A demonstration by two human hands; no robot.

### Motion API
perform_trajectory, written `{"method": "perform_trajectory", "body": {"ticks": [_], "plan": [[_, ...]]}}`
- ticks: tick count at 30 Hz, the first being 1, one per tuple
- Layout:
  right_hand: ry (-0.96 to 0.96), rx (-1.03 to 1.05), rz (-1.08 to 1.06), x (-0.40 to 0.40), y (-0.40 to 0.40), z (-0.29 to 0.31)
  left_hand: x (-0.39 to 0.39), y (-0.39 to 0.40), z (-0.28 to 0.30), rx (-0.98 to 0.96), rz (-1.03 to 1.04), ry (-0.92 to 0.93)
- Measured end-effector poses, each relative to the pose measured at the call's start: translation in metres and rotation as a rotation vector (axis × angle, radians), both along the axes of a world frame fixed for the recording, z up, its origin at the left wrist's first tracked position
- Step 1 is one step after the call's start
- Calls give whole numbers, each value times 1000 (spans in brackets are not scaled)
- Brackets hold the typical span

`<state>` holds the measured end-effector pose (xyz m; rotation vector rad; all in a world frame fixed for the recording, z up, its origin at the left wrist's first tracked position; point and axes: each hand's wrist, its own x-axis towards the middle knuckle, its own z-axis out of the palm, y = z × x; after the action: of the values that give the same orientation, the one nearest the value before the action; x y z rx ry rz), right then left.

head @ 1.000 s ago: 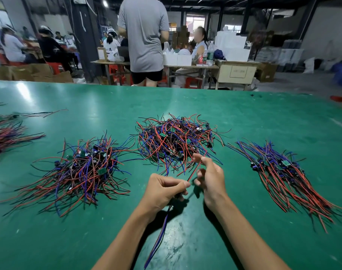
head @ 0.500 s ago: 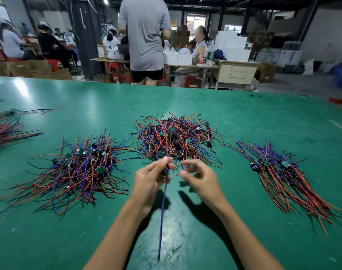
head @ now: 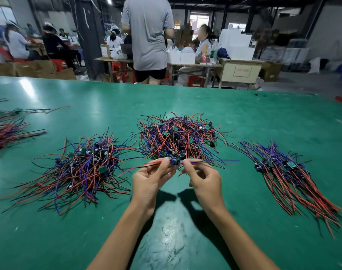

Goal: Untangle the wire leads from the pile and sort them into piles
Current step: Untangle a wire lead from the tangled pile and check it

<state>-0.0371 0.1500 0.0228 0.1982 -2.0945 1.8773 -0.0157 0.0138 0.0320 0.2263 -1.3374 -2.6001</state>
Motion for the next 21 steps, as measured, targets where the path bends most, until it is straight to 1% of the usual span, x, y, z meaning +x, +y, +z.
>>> {"method": "perform_trajectory", "body": {"ticks": [2, 3, 4, 6, 7, 8, 9, 11, 12, 13, 15, 18, 19, 21], "plan": [[-157, -225, 86, -2, 3, 7, 1, 2, -1, -90, 4, 66], [-239, -308, 135, -3, 6, 10, 1, 2, -3, -179, 8, 121], [-301, -365, 182, -4, 9, 13, 1, 2, -5, -301, 20, 178], [-366, -441, 274, -8, 18, 16, 0, 4, -9, -539, 56, 254], [-383, -463, 320, -9, 22, 17, -1, 5, -11, -581, 65, 260], [-390, -465, 373, -11, 26, 18, -1, 5, -11, -568, 63, 238], [-387, -430, 425, -13, 29, 18, 0, 6, -10, -521, 45, 186], [-347, -238, 492, -13, 32, 16, 1, 5, -6, -371, -90, 40], [-301, -132, 503, -13, 33, 15, 1, 5, -4, -325, -171, -17], [-251, -49, 504, -14, 34, 12, 2, 5, -4, -320, -237, -45], [-193, 76, 461, -15, 35, 6, 5, 6, -5, -352, -323, -34], [-107, 283, 294, -15, 34, -2, 7, 7, -7, -292, -362, -24], [-78, 317, 246, -15, 33, -3, 6, 6, -6, -267, -358, -32], [-60, 266, 217, -12, 28, -3, 5, 3, -5, -236, -356, -52]]}}
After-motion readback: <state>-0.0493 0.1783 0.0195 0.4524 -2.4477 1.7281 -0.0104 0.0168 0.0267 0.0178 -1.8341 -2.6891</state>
